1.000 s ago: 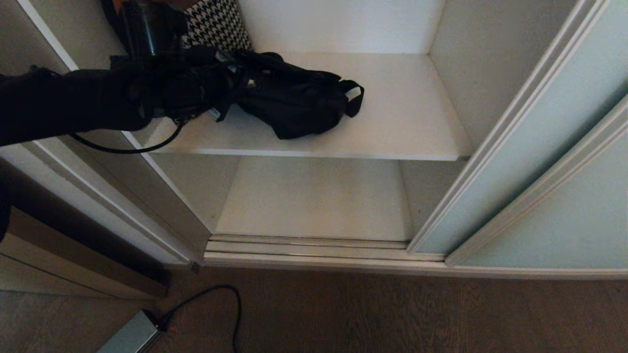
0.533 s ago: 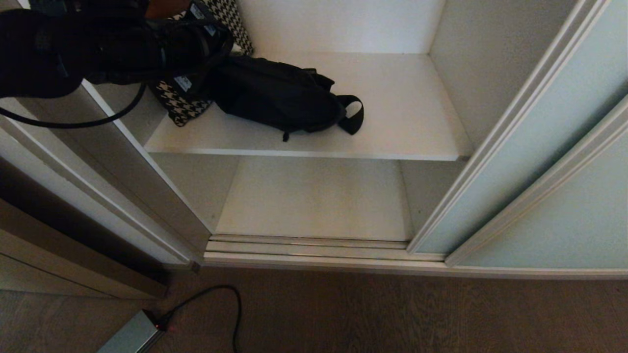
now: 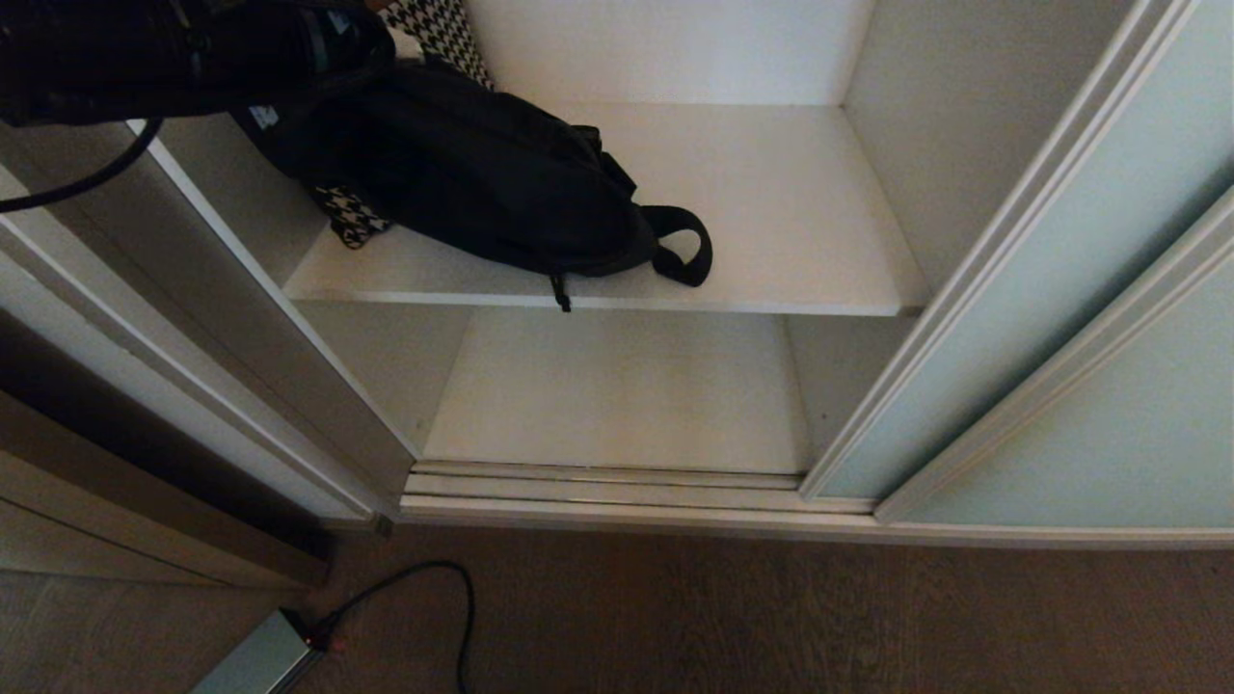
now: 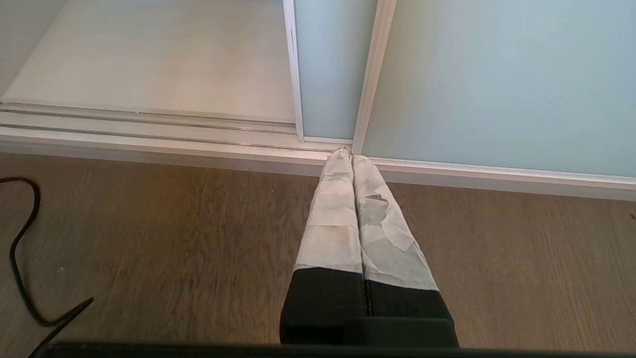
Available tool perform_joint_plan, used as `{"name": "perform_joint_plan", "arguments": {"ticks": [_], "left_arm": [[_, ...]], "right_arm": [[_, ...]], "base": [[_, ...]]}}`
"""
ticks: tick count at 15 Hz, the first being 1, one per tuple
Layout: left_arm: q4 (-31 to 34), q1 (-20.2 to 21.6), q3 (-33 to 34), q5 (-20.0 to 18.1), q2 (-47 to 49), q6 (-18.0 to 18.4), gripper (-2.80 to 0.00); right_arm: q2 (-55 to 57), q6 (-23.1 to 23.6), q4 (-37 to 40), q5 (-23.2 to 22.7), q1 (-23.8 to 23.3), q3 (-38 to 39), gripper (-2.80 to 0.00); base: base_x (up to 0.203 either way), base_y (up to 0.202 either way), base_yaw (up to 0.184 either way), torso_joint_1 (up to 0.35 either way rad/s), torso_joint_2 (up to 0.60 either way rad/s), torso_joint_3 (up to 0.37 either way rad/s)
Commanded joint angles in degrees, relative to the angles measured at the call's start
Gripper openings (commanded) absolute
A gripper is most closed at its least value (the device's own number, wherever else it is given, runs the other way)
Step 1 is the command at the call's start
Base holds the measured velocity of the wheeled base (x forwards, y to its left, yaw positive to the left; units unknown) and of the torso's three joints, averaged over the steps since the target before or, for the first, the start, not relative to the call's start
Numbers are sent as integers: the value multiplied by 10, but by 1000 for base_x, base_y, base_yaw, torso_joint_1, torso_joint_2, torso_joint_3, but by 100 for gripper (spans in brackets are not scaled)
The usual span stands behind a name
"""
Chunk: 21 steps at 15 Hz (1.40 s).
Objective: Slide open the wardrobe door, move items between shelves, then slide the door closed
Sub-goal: Place the bag on the lower shelf
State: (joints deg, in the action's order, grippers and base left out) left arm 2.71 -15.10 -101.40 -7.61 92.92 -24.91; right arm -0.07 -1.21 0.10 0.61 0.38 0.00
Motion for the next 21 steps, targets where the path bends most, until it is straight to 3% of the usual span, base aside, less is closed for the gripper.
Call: {"name": "perform_joint_plan", "arguments": {"ticks": [1, 6, 9, 13, 15, 17, 19, 21], "left_arm": [[30, 0, 4, -1, -46, 42, -280], [139, 4, 40, 8, -140, 153, -280], [162, 12, 83, 38, -202, 223, -280], [201, 56, 125, 41, -271, 248, -280], [253, 98, 140, 32, -303, 284, -280], [266, 144, 162, 10, -330, 314, -280], [269, 173, 185, -5, -355, 317, -280], [269, 175, 212, -7, -377, 314, -280]], "right_arm": [[-1, 0, 0, 0, 1, 0, -280], [-1, 0, 0, 0, 0, 0, -280], [-1, 0, 0, 0, 0, 0, -280], [-1, 0, 0, 0, 0, 0, -280], [-1, 0, 0, 0, 0, 0, -280], [-1, 0, 0, 0, 0, 0, -280], [-1, 0, 0, 0, 0, 0, -280], [-1, 0, 0, 0, 0, 0, -280]], "base": [[0, 0, 0, 0, 0, 0], [0, 0, 0, 0, 0, 0], [0, 0, 0, 0, 0, 0], [0, 0, 0, 0, 0, 0], [0, 0, 0, 0, 0, 0], [0, 0, 0, 0, 0, 0], [0, 0, 0, 0, 0, 0], [0, 0, 0, 0, 0, 0]]}}
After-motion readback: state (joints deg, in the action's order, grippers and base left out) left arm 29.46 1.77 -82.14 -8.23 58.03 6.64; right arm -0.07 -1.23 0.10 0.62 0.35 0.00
